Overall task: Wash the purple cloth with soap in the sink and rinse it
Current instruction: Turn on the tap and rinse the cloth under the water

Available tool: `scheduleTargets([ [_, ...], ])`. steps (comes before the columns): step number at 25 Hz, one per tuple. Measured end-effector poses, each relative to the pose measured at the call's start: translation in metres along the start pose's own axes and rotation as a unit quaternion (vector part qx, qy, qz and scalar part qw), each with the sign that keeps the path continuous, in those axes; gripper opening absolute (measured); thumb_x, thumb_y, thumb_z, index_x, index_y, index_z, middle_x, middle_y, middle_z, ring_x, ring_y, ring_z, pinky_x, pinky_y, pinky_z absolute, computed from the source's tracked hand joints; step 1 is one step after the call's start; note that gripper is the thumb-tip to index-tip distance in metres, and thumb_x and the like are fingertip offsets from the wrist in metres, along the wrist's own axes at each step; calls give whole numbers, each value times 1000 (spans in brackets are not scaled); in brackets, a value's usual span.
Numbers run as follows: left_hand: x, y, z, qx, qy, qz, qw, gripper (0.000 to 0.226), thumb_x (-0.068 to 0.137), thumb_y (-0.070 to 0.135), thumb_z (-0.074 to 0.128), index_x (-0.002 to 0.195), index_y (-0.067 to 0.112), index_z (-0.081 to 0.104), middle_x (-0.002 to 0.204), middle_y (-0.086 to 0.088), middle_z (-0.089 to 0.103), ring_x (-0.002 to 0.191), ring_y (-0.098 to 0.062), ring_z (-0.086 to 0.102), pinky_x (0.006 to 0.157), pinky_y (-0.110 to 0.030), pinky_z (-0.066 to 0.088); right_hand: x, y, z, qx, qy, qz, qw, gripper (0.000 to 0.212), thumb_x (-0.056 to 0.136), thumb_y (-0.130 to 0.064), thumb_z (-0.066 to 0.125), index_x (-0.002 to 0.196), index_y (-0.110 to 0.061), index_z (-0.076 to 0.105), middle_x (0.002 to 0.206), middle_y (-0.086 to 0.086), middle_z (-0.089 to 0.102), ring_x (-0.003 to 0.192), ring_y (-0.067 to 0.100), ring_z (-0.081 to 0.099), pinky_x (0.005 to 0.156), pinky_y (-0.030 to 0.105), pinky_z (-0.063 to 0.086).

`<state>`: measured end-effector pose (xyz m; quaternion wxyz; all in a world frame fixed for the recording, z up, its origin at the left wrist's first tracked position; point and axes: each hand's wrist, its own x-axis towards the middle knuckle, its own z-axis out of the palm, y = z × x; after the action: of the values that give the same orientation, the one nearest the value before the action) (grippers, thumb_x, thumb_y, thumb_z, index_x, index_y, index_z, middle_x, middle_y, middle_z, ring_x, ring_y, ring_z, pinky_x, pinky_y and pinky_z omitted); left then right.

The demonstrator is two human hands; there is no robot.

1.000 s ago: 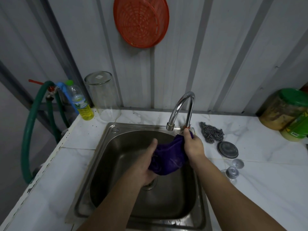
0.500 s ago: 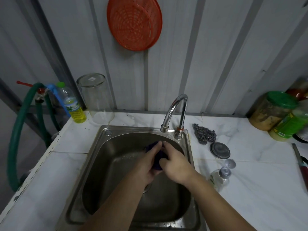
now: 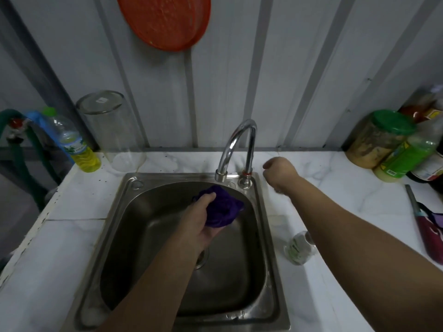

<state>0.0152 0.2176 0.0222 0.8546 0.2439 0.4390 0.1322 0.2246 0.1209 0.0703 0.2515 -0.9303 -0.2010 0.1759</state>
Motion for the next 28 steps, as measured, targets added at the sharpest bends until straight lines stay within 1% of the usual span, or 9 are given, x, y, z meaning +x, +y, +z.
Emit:
scheduleTargets([
  [1, 3, 0, 1, 4, -5, 0, 1000, 57, 75, 15, 83, 125, 18, 56, 122, -19, 68, 103, -40, 71, 64, -46, 63, 8, 2, -1, -10, -1, -4, 1000, 30, 91, -2, 54, 116, 9, 66, 114, 26, 70, 94, 38, 68, 84, 46, 57],
  [3, 7, -1, 5, 11, -12, -1, 1000, 62, 74, 16, 83, 129, 17, 55, 123, -19, 67, 106, -40, 69, 63, -45, 63, 24, 2, -3, -28, 1, -23, 999, 31, 94, -12, 60, 117, 6, 68, 118, 23, 70, 105, 37, 66, 93, 41, 53],
  [6, 11, -1, 11, 1, -22, -3, 1000, 75, 63, 18, 85, 131, 18, 56, 126, -18, 66, 109, -39, 68, 67, -47, 64, 46, -5, -3, -23, 0, -58, 998, 39, 96, -23, 62, 130, -4, 63, 130, 17, 66, 120, 34, 61, 103, 36, 47],
  [8, 13, -3, 12, -4, -32, -6, 999, 70, 66, 17, 83, 131, 18, 57, 127, -17, 66, 111, -40, 67, 70, -48, 64, 61, -9, -1, -28, -8, -85, 996, 45, 97, -26, 62, 137, -7, 58, 135, 15, 64, 124, 33, 58, 106, 38, 46],
  [10, 15, -6, 14, 0, -43, -12, 999, 57, 78, 16, 79, 130, 17, 58, 126, -17, 68, 111, -40, 68, 71, -48, 64, 75, -11, 3, -51, -17, -104, 993, 42, 97, -27, 61, 135, -9, 60, 132, 13, 66, 122, 32, 60, 104, 37, 47],
  [14, 16, -10, 19, -12, -44, -17, 999, 44, 87, 15, 74, 128, 14, 60, 123, -18, 70, 111, -40, 69, 78, -51, 65, 87, -15, 17, -108, -31, -137, 984, 26, 99, -18, 53, 110, -6, 74, 102, 12, 73, 95, 30, 67, 84, 35, 54],
  [19, 18, -11, 22, -30, -37, -19, 999, 48, 84, 15, 74, 129, 13, 58, 124, -18, 69, 112, -40, 68, 74, -49, 65, 92, -18, 23, -97, -7, -121, 988, 25, 96, -7, 50, 98, -5, 75, 101, 15, 76, 95, 33, 71, 86, 39, 57],
  [22, 19, -10, 22, -35, -34, -21, 999, 45, 86, 15, 73, 128, 13, 58, 124, -18, 68, 112, -40, 67, 78, -51, 65, 94, -13, 25, -65, -1, -109, 992, 24, 95, -8, 50, 97, -3, 74, 100, 17, 75, 96, 35, 70, 88, 44, 57],
  [28, 14, -7, 22, -34, -40, -21, 998, 45, 84, 14, 73, 127, 14, 57, 125, -18, 68, 112, -39, 67, 76, -50, 66, 95, -6, 28, 5, -2, -59, 998, 18, 95, -13, 54, 99, -7, 70, 104, 16, 74, 99, 33, 69, 90, 43, 58],
])
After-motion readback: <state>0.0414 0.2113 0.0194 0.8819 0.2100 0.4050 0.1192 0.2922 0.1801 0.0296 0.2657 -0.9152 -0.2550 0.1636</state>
